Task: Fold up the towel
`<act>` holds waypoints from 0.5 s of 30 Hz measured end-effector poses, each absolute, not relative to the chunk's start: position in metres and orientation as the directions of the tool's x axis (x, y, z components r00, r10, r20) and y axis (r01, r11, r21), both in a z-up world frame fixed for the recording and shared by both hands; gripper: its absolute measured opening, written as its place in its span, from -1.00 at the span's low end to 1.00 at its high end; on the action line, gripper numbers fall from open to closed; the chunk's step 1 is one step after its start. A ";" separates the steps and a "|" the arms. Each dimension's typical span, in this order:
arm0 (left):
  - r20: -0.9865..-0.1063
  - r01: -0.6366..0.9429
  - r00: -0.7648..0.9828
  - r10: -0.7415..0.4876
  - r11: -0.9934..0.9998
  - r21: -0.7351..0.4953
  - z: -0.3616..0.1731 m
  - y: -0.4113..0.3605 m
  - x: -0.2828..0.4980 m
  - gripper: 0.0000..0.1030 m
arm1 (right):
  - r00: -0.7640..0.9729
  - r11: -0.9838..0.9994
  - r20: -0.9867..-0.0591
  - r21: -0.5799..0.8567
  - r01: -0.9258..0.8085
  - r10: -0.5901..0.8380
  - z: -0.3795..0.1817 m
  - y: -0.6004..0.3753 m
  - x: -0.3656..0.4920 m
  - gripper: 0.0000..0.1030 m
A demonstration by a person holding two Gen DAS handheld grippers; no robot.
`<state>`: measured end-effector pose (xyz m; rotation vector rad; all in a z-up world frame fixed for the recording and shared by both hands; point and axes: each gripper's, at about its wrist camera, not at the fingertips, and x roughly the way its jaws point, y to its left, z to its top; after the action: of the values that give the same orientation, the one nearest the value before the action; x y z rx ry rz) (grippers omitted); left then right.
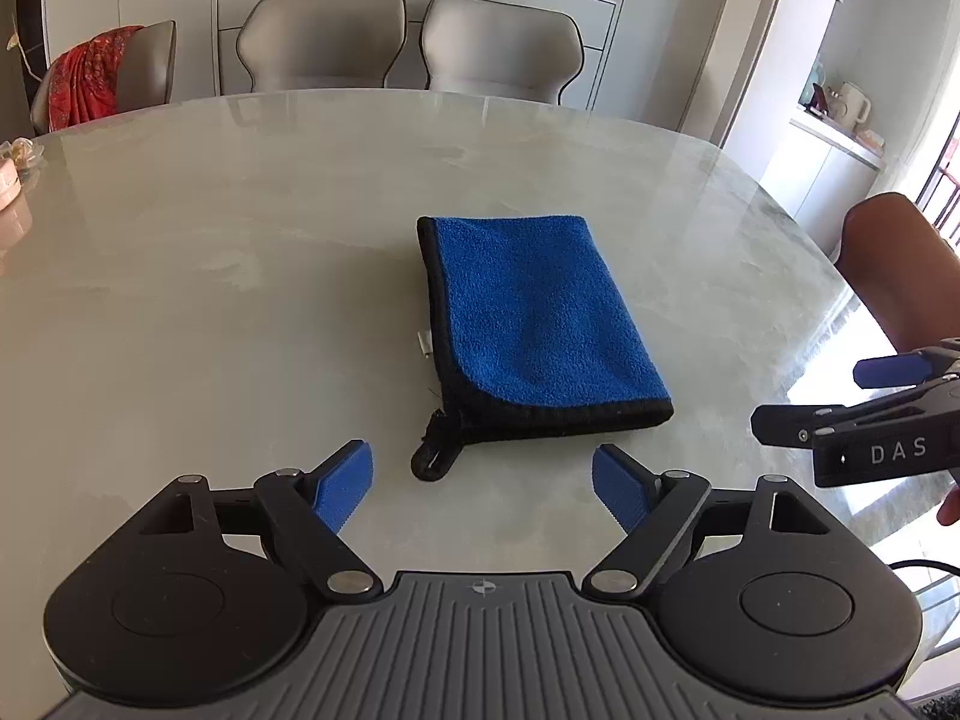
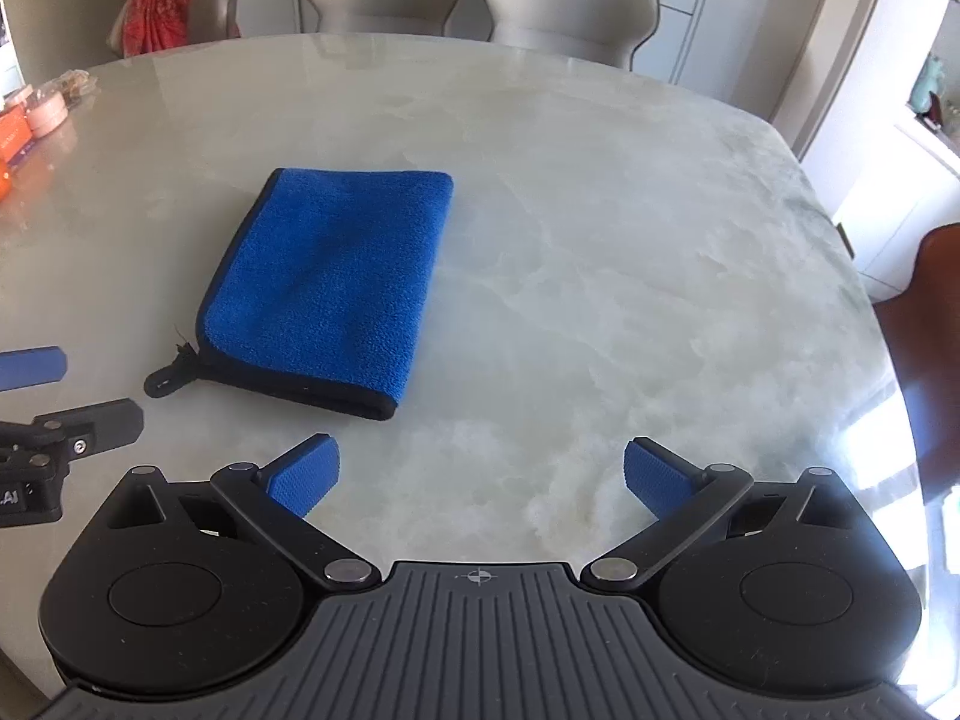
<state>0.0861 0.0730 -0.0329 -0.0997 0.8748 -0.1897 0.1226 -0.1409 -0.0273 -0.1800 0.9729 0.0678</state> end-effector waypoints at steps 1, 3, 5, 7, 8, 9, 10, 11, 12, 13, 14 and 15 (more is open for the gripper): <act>-0.752 0.120 0.628 -0.203 0.979 -0.164 -0.032 0.073 0.085 0.63 | 0.563 0.984 -0.826 -0.119 -0.131 -0.025 -0.027 -0.141 0.122 0.99; -0.749 0.116 0.632 -0.202 0.979 -0.166 -0.031 0.073 0.084 0.63 | 0.562 0.988 -0.827 -0.105 -0.114 -0.024 -0.026 -0.141 0.120 0.99; -0.746 0.109 0.634 -0.207 0.978 -0.179 -0.030 0.074 0.084 0.63 | 0.561 0.991 -0.828 -0.091 -0.101 -0.019 -0.026 -0.141 0.119 0.99; -0.747 0.098 0.629 -0.217 0.975 -0.200 -0.029 0.075 0.084 0.63 | 0.563 0.992 -0.826 -0.089 -0.092 -0.022 -0.026 -0.140 0.119 0.99; -0.748 0.092 0.625 -0.223 0.973 -0.214 -0.029 0.075 0.084 0.63 | 0.564 0.992 -0.825 -0.090 -0.088 -0.025 -0.026 -0.139 0.118 0.99; -0.749 0.083 0.622 -0.227 0.971 -0.225 -0.029 0.076 0.084 0.63 | 0.565 0.992 -0.825 -0.091 -0.084 -0.028 -0.026 -0.139 0.118 0.99; -0.751 0.077 0.620 -0.228 0.970 -0.231 -0.029 0.077 0.084 0.63 | 0.565 0.993 -0.825 -0.090 -0.080 -0.030 -0.026 -0.139 0.118 0.99; -0.752 0.072 0.619 -0.227 0.970 -0.233 -0.029 0.076 0.084 0.63 | 0.565 0.993 -0.825 -0.090 -0.076 -0.031 -0.026 -0.139 0.118 0.99; -0.753 0.068 0.618 -0.225 0.970 -0.234 -0.030 0.076 0.084 0.63 | 0.565 0.993 -0.825 -0.089 -0.073 -0.032 -0.026 -0.138 0.118 0.99; -0.753 0.066 0.618 -0.225 0.970 -0.236 -0.030 0.075 0.084 0.63 | 0.564 0.994 -0.825 -0.089 -0.070 -0.034 -0.026 -0.138 0.118 0.99; -0.754 0.066 0.617 -0.225 0.970 -0.236 -0.030 0.075 0.084 0.63 | 0.563 0.993 -0.826 -0.091 -0.068 -0.038 -0.026 -0.138 0.118 0.99; -0.755 0.065 0.617 -0.223 0.970 -0.234 -0.030 0.074 0.084 0.63 | 0.561 0.993 -0.827 -0.093 -0.067 -0.040 -0.026 -0.137 0.118 0.99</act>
<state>0.0836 0.0739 -0.0302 -0.1903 0.8921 -0.1671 0.1181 -0.1372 -0.0265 -0.1185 0.9756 0.0162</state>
